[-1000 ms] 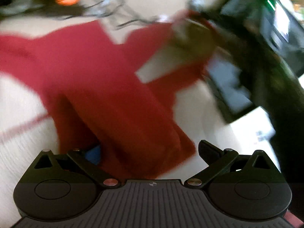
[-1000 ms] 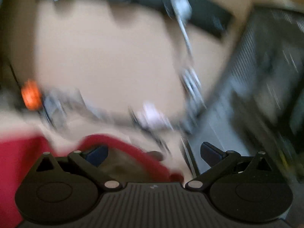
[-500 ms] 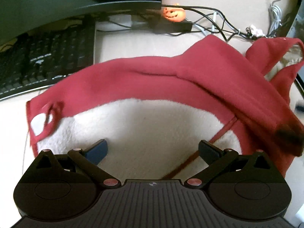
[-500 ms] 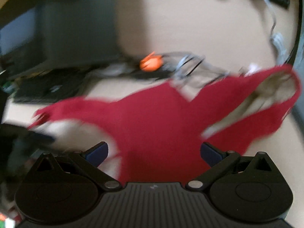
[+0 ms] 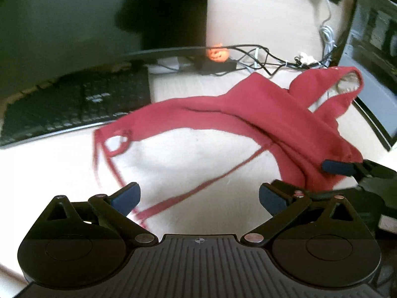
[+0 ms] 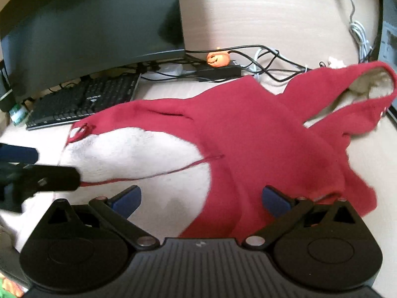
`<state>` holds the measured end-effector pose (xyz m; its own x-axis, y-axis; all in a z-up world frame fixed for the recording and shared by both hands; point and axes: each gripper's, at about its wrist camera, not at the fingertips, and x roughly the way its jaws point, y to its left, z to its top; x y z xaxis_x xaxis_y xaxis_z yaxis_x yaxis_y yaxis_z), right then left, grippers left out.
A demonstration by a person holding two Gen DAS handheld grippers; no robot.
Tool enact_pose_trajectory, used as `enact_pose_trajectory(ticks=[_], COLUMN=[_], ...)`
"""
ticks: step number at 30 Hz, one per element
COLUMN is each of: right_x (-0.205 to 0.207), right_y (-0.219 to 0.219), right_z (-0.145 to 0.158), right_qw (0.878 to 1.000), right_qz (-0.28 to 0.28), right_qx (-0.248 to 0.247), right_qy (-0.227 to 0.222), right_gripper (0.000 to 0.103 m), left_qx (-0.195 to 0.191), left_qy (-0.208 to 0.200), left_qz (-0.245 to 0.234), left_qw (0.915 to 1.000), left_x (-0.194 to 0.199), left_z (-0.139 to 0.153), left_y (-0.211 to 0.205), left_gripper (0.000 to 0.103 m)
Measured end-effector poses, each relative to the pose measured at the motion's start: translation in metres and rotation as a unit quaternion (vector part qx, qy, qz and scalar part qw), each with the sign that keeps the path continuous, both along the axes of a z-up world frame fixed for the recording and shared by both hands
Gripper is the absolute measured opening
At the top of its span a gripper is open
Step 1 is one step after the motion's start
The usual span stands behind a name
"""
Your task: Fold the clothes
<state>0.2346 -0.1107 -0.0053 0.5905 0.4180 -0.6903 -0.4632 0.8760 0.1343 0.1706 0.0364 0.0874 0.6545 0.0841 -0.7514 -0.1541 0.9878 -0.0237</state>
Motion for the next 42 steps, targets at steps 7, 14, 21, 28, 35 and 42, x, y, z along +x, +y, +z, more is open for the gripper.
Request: enact_pose_trajectory(ticks=[7, 14, 21, 28, 35, 42], right_x=[-0.031, -0.038, -0.036, -0.012, 0.093, 0.215], right_y=[0.039, 0.019, -0.067, -0.167, -0.193, -0.143], right_z=[-0.038, -0.036, -0.030, 0.020, 0.048, 0.061], right_qw=[0.996, 0.990, 0.977, 0.985, 0.976, 0.967], right_qz=[0.056, 0.084, 0.006, -0.146, -0.203, -0.197], right_qx=[-0.058, -0.113, -0.212, -0.090, 0.074, -0.110], right_qy=[0.038, 0.012, -0.027, 0.000, -0.009, -0.115], right_gripper=[0.103, 0.103, 0.103, 0.103, 0.103, 0.103], left_qx=[0.015, 0.011, -0.038, -0.079, -0.085, -0.097], left_qy=[-0.002, -0.005, 0.012, 0.040, 0.059, 0.068], left_qz=[-0.001, -0.033, -0.141, -0.242, -0.236, -0.219], left_qw=[0.9999, 0.9994, 0.9893, 0.9664, 0.9661, 0.9684], left_x=[-0.032, -0.020, 0.012, 0.059, 0.109, 0.114], left_z=[0.003, -0.002, -0.028, -0.063, -0.093, -0.097], left_y=[0.011, 0.008, -0.026, -0.075, -0.089, -0.080], left_gripper=[0.103, 0.103, 0.103, 0.103, 0.103, 0.103])
